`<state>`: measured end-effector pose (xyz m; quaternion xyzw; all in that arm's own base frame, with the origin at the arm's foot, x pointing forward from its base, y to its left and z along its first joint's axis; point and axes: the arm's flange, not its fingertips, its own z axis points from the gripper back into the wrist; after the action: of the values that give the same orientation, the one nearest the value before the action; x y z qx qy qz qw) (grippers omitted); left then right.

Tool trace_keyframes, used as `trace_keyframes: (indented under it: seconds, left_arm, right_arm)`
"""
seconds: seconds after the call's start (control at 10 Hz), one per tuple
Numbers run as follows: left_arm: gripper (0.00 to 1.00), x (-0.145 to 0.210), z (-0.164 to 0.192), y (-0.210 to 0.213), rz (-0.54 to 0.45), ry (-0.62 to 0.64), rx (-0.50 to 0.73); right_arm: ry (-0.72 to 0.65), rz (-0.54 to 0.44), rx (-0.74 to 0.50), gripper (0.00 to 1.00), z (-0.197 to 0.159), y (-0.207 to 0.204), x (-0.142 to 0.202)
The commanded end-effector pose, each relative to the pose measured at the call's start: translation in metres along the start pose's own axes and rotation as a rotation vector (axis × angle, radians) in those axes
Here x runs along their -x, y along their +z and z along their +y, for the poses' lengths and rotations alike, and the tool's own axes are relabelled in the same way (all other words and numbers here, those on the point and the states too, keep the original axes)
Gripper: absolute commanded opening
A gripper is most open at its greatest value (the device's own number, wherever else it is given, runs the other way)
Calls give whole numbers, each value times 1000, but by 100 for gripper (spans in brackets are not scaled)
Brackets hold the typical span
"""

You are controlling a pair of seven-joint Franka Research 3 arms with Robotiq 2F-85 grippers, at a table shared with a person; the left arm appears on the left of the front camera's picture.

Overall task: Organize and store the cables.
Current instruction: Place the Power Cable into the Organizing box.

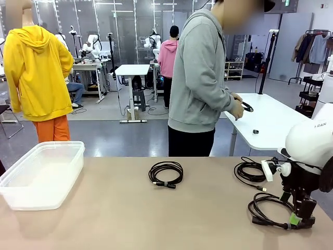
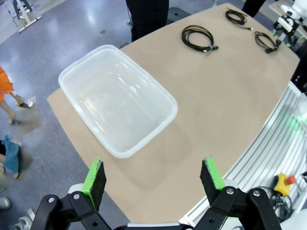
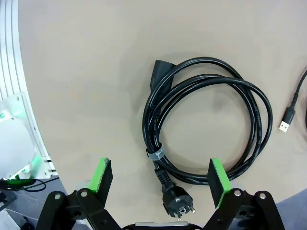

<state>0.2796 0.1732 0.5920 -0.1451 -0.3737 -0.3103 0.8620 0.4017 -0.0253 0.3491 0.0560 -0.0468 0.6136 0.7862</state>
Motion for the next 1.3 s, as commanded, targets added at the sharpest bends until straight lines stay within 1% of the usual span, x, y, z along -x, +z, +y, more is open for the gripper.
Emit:
trace_keyframes:
  seconds: [0.0,0.3,0.5,0.7,0.8,0.9,1.0,1.1,1.2]
  left_arm:
    - [100,-2,1,2,-4,2,0]
    - [100,-2,1,2,-4,2,0]
    - [100,-2,1,2,-4,2,0]
    - [100,-2,1,2,-4,2,0]
    - [100,-2,1,2,-4,2,0]
    - [100,-2,1,2,-4,2,0]
    - [100,-2,1,2,-4,2,0]
    - [100,-2,1,2,-4,2,0]
    - [100,-2,1,2,-4,2,0]
  right_arm:
    - [-1,-20,5,100,87,-56,15]
    - [-10,5,-11,100,86,-69,22]
    - [-3,26,-41,100,91,-81,24]
    - [-16,57,-22,100,95,-82,26]
    - [-16,64,21,88,97,-78,25]
    - [-9,81,45,55,99,-74,25]
    - [-20,99,38,29,100,-73,25]
    - [-4,96,32,0,100,-72,24]
    - [-8,91,33,0,100,-71,24]
